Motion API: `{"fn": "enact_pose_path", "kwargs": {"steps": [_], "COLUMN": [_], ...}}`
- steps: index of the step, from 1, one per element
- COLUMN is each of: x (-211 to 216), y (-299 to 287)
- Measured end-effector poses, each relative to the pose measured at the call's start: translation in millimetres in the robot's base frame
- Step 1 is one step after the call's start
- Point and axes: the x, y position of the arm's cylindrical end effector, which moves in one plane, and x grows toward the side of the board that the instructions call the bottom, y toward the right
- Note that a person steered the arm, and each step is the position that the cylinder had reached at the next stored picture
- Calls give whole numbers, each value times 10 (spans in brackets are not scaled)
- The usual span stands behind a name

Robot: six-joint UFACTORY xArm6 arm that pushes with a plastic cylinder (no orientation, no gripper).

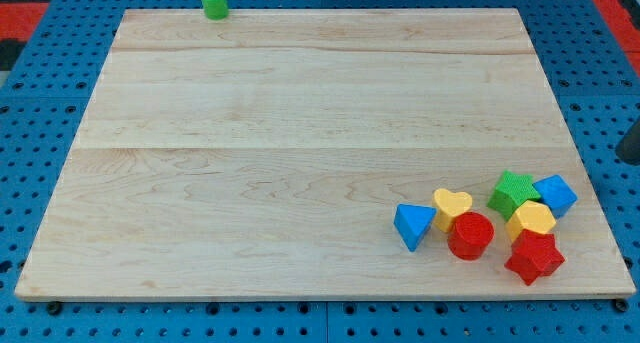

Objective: Separate the yellow hexagon and red star

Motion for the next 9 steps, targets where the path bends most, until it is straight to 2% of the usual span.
{"fn": "enact_pose_path", "kwargs": {"steps": [1,3,5,7,8,9], "x": [55,797,1063,881,772,751], "y": [2,-31,-917,-1712,-1490,-1020]}}
